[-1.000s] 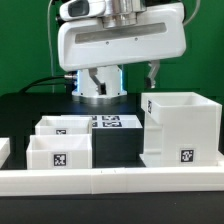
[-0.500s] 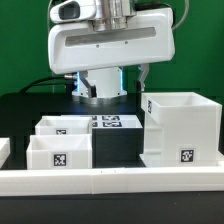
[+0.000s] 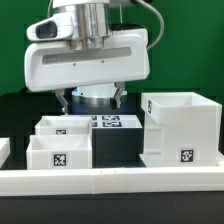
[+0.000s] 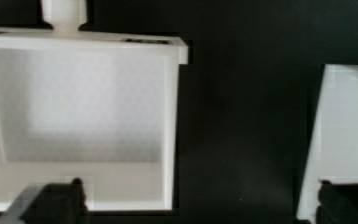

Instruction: Assemble drawer

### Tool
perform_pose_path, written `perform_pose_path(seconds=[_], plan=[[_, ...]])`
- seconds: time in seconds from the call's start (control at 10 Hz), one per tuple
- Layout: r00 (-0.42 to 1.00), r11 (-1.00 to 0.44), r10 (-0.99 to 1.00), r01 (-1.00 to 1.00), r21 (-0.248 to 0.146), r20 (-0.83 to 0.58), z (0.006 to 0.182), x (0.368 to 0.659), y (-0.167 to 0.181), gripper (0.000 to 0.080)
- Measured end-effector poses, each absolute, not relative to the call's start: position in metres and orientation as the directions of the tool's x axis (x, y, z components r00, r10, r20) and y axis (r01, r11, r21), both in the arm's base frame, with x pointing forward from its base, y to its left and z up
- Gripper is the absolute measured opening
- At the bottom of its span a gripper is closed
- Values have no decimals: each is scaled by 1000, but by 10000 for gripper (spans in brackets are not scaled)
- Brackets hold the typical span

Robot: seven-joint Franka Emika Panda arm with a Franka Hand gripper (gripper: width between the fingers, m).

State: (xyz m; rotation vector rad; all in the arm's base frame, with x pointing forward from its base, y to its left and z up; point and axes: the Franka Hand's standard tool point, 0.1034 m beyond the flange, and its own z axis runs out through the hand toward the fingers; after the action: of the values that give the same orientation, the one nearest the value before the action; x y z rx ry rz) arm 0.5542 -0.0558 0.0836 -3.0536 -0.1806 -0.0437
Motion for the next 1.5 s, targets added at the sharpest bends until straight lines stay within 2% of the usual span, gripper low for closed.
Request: perform_pose_path(seconds=[0.8,1.0,1.2,1.4,1.5], plan=[[994,-993,110,111,-44,26,15,544,-63,649],[994,-993,110,110,-46,13,6,540,-63,649],[994,-993,109,109,-44,14,5,539,-63,649],[994,-993,110,110,-44,14,5,539,-63,405],[994,-993,110,110,-44,14,5,539,-63,405]])
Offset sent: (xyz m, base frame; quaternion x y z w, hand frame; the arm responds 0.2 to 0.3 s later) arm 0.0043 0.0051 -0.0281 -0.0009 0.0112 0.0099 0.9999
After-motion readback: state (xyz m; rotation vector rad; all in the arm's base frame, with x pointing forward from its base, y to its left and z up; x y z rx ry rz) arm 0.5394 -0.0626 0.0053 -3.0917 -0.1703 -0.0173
